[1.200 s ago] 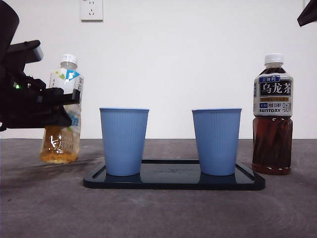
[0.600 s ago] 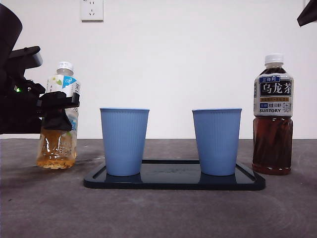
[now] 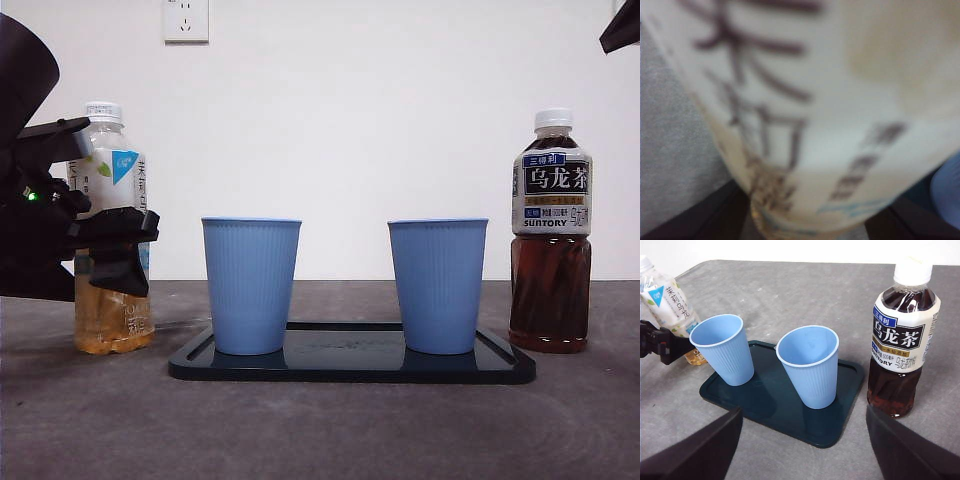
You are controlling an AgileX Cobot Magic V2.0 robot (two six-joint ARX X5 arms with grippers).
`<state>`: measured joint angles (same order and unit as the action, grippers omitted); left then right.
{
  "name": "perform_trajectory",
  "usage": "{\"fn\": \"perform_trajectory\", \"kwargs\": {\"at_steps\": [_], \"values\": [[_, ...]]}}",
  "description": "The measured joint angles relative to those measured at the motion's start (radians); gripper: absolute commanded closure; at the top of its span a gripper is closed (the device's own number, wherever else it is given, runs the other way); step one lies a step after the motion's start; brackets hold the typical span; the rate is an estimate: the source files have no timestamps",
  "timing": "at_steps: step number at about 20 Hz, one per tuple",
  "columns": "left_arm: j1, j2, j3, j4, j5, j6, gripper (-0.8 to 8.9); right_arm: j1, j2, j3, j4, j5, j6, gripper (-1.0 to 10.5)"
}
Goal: Pour the drink into the cup
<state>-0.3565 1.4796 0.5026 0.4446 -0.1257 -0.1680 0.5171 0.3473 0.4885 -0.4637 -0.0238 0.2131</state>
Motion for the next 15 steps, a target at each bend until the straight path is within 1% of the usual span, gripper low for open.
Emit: {"fn": "perform_trajectory", "kwargs": {"at_steps": [2, 4, 6, 11, 15], "values": [[0.001, -0.006, 0.000, -0.012, -0.002, -0.002, 4.83, 0.000, 0.000, 0.000, 0.000, 0.000, 0.000, 5.5], [0.001, -0.021, 0.000, -0.042, -0.002, -0.003, 4.27, 0.000, 0.000, 0.000, 0.000, 0.000, 0.000, 5.5], [0.001, -0.035, -0.013, -0.112, -0.002, -0.003, 4.02, 0.000, 0.000, 0.000, 0.000, 0.001, 0.000, 5.5], [0.003, -0.171, -0.020, -0.183, -0.002, -0.004, 4.02, 0.000, 0.000, 0.000, 0.000, 0.002, 0.000, 5.5], [-0.009, -0.317, -0.020, -0.355, -0.003, -0.008, 4.03, 0.000, 0.000, 0.000, 0.000, 0.011, 0.000, 5.5]]}}
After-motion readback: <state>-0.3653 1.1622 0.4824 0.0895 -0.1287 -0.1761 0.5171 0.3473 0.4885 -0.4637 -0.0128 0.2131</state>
